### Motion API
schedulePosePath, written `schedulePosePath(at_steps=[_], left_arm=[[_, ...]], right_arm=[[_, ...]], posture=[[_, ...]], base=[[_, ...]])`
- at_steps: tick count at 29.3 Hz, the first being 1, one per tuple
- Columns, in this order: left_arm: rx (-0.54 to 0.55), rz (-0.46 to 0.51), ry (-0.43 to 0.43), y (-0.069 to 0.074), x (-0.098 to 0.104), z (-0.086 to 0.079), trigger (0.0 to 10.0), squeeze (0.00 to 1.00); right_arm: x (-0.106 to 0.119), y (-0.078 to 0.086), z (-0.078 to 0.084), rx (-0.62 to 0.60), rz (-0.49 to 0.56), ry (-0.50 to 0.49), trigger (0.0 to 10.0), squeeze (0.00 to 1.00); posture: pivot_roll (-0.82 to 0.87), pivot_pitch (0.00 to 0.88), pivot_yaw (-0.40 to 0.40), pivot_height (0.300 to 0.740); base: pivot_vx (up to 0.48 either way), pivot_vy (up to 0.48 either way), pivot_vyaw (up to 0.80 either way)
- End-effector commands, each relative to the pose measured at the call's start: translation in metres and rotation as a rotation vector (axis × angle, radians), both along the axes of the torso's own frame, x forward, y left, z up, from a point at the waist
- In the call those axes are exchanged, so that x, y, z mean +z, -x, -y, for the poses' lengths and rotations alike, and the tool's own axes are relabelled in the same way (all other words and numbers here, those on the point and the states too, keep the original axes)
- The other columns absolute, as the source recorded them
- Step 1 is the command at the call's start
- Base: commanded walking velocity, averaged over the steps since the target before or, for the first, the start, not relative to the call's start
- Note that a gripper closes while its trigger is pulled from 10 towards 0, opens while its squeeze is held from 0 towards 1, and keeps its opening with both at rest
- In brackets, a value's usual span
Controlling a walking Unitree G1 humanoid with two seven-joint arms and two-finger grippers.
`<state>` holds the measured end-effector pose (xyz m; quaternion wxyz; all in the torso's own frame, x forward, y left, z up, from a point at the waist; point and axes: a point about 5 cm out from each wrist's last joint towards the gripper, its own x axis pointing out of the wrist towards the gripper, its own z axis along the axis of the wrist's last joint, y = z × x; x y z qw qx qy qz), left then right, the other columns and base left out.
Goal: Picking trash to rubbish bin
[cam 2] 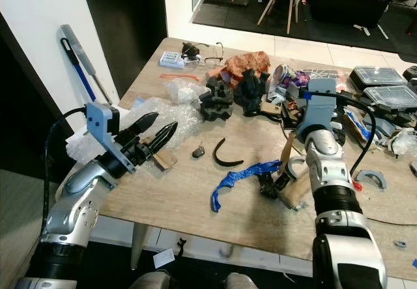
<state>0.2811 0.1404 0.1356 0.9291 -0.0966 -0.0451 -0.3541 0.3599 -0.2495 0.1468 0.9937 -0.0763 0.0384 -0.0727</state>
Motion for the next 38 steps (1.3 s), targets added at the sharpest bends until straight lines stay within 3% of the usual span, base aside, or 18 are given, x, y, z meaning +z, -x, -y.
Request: schedulePosePath(at_steps=[1,8,20,26,32,38], left_arm=[[-0.032,-0.011,-0.025,0.003,-0.002,0.002,10.0,0.0],[-0.086,-0.022,-0.022,0.008,-0.003,0.005,10.0,0.0],[-0.036,0.002,-0.042,0.003,0.0,0.002,10.0,0.0],[-0.082,0.045,-0.09,0.003,0.003,0.003,10.0,0.0],[-0.118,0.082,-0.214,0.0,-0.001,0.002,10.0,0.0],[-0.107,0.09,-0.211,-0.001,0.0,0.002,10.0,0.0]], right_arm=[[0.001,-0.001,0.009,-0.053,-0.024,0.018,10.0,0.0],[0.001,-0.001,0.014,-0.078,-0.045,0.046,10.0,0.0],[0.003,-0.002,0.022,-0.112,-0.098,0.154,10.0,0.0],[-0.004,-0.002,0.024,-0.112,-0.139,0.074,10.0,0.0],[-0.009,-0.002,0.018,-0.088,-0.155,-0.04,10.0,0.0],[-0.009,-0.006,0.008,-0.003,-0.117,-0.112,10.0,0.0]], posture=[[-0.01,0.0,-0.039,0.74],[-0.01,0.0,-0.039,0.74],[0.0,0.0,-0.04,0.74],[0.0,0.0,-0.042,0.74],[-0.01,0.0,-0.039,0.74],[0.0,0.0,-0.039,0.74]], base=[[0.0,0.0,0.0],[0.0,-0.197,0.0],[0.0,-0.076,0.0],[0.0,0.0,0.0],[0.0,0.0,0.0],[0.0,0.0,0.0]])
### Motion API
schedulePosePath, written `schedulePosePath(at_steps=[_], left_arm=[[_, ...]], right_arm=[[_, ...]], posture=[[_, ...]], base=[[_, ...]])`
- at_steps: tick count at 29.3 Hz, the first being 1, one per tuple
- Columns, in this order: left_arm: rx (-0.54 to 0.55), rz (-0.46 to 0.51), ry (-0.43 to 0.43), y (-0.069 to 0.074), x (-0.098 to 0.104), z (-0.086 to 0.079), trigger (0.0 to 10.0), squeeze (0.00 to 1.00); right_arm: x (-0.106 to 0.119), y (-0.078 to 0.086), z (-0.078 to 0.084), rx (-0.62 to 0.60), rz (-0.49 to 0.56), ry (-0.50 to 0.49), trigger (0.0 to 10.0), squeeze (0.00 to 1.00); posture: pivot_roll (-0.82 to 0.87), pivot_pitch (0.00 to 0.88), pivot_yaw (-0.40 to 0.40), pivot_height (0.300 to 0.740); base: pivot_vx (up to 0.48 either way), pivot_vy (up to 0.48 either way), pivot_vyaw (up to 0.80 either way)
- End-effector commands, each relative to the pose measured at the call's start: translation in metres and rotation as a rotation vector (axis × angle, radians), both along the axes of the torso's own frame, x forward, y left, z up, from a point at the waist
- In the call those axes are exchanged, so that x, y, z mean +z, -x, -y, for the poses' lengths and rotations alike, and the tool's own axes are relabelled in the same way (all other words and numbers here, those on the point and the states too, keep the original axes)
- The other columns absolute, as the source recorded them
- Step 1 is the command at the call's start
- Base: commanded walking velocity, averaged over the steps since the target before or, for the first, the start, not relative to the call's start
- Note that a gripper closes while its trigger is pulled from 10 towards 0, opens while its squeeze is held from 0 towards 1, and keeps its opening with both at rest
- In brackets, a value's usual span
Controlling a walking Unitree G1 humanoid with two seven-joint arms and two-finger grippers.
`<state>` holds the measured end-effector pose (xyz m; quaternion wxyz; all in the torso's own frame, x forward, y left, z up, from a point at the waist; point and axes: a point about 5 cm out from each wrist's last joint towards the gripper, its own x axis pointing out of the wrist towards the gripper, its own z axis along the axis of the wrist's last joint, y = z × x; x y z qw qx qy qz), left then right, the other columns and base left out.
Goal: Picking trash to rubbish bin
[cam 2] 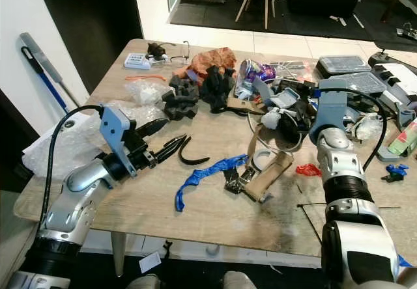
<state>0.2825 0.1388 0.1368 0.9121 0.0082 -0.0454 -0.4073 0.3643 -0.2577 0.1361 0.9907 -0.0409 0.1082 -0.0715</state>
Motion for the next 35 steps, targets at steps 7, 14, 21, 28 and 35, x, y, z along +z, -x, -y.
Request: schedulePosePath(at_steps=[7,14,21,28,35], left_arm=[[-0.009,0.009,-0.012,0.001,-0.002,0.001,10.0,0.0],[-0.008,0.021,-0.011,0.001,-0.001,0.0,10.0,0.0],[-0.01,0.021,-0.013,0.003,0.0,-0.002,10.0,0.0],[-0.014,0.024,-0.017,0.004,0.001,-0.001,10.0,0.0],[-0.017,0.026,-0.014,0.004,0.002,0.001,10.0,0.0]], right_arm=[[-0.011,-0.003,-0.012,0.073,-0.025,-0.125,10.0,0.0],[-0.019,-0.002,-0.019,0.124,-0.009,-0.238,10.0,0.0],[-0.03,0.003,-0.018,0.128,-0.031,-0.252,9.2,0.0],[-0.031,0.003,-0.016,0.124,-0.031,-0.257,0.0,0.0],[-0.029,0.002,-0.016,0.129,-0.017,-0.283,0.0,0.0]], posture=[[0.0,0.0,-0.038,0.74],[0.01,0.0,-0.028,0.74],[0.02,0.0,-0.018,0.74],[0.02,0.0,-0.017,0.74],[0.02,0.0,-0.017,0.74]], base=[[0.0,0.0,0.0],[0.0,0.0,0.0],[0.0,0.0,0.0],[0.0,0.0,0.0],[0.0,0.0,0.0]])
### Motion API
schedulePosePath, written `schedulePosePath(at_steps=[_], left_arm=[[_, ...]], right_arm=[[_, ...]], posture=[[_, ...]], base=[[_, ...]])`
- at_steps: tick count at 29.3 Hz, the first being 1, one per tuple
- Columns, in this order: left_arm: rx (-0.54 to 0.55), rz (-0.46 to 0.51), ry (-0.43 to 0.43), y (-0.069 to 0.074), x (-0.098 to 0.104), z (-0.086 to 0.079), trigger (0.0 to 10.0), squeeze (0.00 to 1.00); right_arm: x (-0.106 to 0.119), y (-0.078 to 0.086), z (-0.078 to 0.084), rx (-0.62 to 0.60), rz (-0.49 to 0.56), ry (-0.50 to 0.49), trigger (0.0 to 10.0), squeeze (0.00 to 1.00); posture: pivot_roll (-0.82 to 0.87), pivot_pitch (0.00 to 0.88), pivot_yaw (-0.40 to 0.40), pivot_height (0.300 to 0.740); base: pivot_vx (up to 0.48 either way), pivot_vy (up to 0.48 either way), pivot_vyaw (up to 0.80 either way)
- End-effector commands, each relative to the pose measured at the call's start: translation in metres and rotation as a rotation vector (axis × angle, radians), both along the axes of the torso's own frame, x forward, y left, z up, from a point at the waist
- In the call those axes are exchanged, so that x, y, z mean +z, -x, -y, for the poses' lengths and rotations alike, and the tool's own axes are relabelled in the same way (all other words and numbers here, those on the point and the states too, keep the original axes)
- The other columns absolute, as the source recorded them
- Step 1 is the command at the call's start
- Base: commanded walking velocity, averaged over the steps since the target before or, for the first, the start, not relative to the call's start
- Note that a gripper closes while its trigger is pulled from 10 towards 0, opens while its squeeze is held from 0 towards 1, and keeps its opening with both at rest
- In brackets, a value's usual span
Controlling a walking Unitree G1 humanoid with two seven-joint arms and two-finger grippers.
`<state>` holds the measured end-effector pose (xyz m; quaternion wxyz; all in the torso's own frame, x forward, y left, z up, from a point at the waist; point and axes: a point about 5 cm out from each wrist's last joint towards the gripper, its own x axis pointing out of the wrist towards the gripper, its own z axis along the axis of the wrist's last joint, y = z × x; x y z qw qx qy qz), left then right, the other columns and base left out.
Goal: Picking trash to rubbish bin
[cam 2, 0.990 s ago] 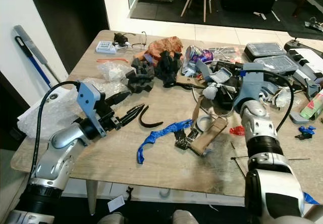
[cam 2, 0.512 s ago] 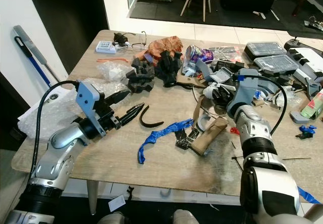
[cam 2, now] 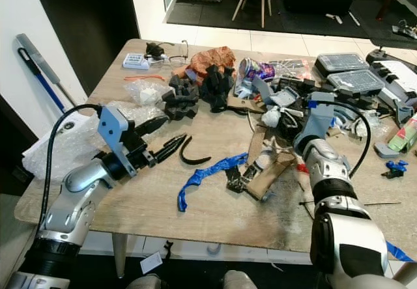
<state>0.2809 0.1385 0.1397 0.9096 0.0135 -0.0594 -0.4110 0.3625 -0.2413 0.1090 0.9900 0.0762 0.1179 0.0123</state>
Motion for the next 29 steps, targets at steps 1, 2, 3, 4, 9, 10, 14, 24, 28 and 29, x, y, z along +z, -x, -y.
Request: schedulePosePath(at_steps=[1,2,3,4,9,10,14,24,28,29], left_arm=[[-0.008,-0.004,-0.016,0.003,-0.001,0.0,10.0,0.0],[-0.008,-0.004,-0.015,0.003,0.0,0.0,10.0,0.0],[-0.008,-0.004,-0.014,0.003,0.0,0.0,10.0,0.0],[-0.009,-0.004,-0.013,0.003,0.0,0.001,10.0,0.0],[-0.01,-0.004,-0.011,0.003,0.0,0.001,10.0,0.0],[-0.011,-0.004,-0.01,0.003,0.001,0.001,10.0,0.0],[-0.011,-0.004,-0.01,0.003,0.001,0.001,10.0,0.0],[-0.006,-0.003,-0.002,0.003,0.001,0.001,10.0,0.0],[-0.005,-0.003,-0.001,0.002,0.001,0.001,10.0,0.0],[-0.005,-0.003,-0.001,0.002,0.001,0.001,10.0,0.0]], right_arm=[[-0.002,0.0,0.0,-0.01,-0.011,-0.03,0.0,0.0],[-0.001,0.0,-0.001,-0.003,0.003,-0.046,0.0,0.0],[0.002,-0.002,-0.002,0.013,0.026,-0.072,0.0,0.0],[0.005,-0.003,-0.004,0.029,0.046,-0.093,0.0,0.0],[0.014,-0.006,-0.011,0.088,0.109,-0.154,0.0,0.0],[0.018,-0.007,-0.017,0.129,0.143,-0.182,0.0,0.0],[0.023,-0.008,-0.023,0.18,0.178,-0.213,0.0,0.0],[0.059,0.0,-0.048,0.485,0.397,-0.406,0.0,0.0],[0.069,0.003,-0.051,0.539,0.437,-0.432,0.0,0.0],[0.069,0.003,-0.051,0.539,0.437,-0.432,0.0,0.0]], posture=[[0.02,0.0,-0.017,0.74],[0.02,0.0,-0.017,0.74],[0.02,0.0,-0.017,0.74],[0.02,0.0,-0.017,0.74],[0.02,0.0,-0.017,0.74],[0.02,0.0,-0.017,0.74],[0.02,0.0,-0.017,0.74],[0.02,0.0,-0.017,0.74],[0.01,0.0,-0.021,0.74],[0.01,0.0,-0.021,0.74]], base=[[0.0,0.0,0.0],[0.0,0.0,0.0],[0.0,0.0,0.0],[0.0,0.0,0.0],[0.0,0.0,0.0],[0.0,0.0,0.0],[0.0,0.0,0.0],[0.0,0.0,0.0],[0.0,0.0,0.0],[0.0,0.0,0.0]])
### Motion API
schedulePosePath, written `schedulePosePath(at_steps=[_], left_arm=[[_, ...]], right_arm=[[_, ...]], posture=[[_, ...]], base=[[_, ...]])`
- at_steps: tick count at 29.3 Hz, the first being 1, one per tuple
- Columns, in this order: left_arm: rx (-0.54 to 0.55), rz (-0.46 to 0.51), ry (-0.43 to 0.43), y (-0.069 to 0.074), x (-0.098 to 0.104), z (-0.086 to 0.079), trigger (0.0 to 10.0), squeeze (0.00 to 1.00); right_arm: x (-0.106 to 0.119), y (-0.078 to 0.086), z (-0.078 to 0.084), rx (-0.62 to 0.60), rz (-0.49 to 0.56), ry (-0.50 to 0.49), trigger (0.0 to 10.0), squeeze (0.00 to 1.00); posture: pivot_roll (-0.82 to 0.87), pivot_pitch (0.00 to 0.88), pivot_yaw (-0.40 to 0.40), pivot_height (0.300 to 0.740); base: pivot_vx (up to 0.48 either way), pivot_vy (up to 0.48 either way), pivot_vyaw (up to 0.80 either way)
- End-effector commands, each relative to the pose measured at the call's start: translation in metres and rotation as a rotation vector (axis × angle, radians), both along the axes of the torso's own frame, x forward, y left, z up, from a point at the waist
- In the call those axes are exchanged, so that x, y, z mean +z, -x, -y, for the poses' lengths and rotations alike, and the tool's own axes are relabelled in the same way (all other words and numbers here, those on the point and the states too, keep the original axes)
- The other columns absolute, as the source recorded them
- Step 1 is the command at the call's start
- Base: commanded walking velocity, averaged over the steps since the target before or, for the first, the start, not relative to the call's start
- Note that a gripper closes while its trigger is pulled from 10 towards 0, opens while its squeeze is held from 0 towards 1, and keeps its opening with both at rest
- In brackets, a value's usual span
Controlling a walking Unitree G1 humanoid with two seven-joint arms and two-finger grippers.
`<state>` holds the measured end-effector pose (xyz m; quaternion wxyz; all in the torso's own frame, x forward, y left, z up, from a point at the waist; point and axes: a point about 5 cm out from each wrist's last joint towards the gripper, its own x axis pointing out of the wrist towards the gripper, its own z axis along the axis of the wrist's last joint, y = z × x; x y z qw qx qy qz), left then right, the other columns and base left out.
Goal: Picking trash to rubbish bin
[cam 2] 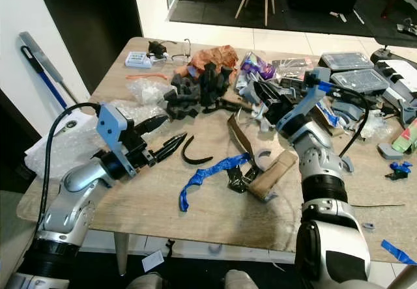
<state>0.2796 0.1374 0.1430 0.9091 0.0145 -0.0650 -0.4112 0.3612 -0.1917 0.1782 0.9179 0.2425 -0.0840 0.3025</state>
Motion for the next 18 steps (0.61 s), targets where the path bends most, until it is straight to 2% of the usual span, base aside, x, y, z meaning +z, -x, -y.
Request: schedulePosePath(at_steps=[1,10,14,18], left_arm=[[-0.004,-0.013,-0.003,0.001,-0.002,0.0,10.0,0.0],[-0.006,-0.008,0.023,0.0,0.001,-0.001,10.0,0.0],[-0.01,-0.008,0.028,0.0,0.001,-0.002,10.0,0.0],[-0.012,-0.01,0.041,0.001,0.001,-0.003,10.0,0.0]], right_arm=[[0.005,0.003,-0.002,0.039,0.022,-0.018,0.0,0.0],[0.043,0.02,-0.014,0.202,0.147,-0.073,0.0,0.0],[0.05,0.031,-0.021,0.299,0.186,-0.044,0.0,0.0],[0.054,0.037,-0.022,0.334,0.199,-0.047,0.0,0.0]], posture=[[0.01,0.0,-0.023,0.74],[0.01,0.0,-0.024,0.74],[0.01,0.0,-0.025,0.74],[0.01,0.0,-0.025,0.74]], base=[[0.0,0.0,0.0],[0.0,0.0,0.0],[0.0,0.0,0.0],[0.0,0.0,0.0]])
